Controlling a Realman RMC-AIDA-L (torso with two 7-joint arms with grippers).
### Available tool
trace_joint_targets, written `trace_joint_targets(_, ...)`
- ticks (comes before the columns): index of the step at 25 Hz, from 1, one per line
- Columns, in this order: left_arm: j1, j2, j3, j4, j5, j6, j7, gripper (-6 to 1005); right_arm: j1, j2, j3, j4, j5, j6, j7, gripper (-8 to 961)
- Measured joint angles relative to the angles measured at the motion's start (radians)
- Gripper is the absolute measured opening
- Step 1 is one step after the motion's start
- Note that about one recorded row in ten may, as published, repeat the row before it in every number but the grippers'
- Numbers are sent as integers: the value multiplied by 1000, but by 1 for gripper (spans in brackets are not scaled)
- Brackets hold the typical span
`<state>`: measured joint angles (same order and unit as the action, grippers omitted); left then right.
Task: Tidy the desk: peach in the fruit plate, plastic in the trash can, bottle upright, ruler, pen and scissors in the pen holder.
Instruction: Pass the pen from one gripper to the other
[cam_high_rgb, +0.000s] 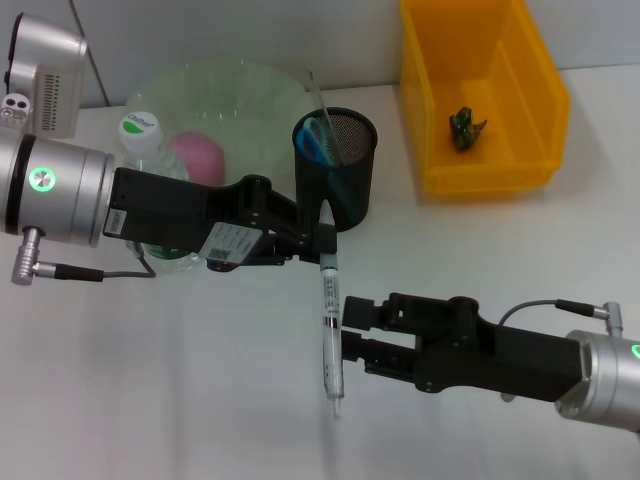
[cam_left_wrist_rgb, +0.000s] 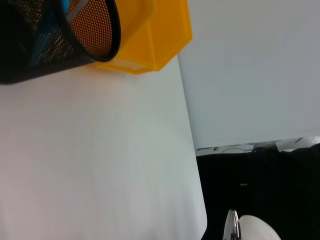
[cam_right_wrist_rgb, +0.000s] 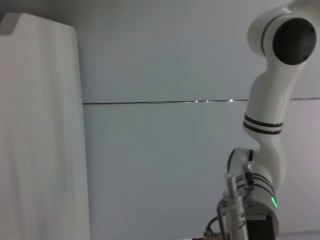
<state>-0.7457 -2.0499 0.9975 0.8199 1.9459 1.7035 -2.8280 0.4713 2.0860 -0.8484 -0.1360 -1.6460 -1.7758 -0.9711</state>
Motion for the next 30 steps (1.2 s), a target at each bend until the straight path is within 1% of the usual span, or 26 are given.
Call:
trace_joint_targets(8, -5, -1, 3, -1, 1, 8, 1, 183, 25, 2, -16, 22, 0, 4, -25, 517)
trace_joint_targets(17, -9, 0, 1, -27, 1, 8, 6, 187, 35, 4, -24, 37, 1, 4, -58, 512)
trace_joint_targets(30, -17, 5, 6, -27, 2, 8, 2, 193, 43, 3, -23, 50, 2, -1, -94, 505)
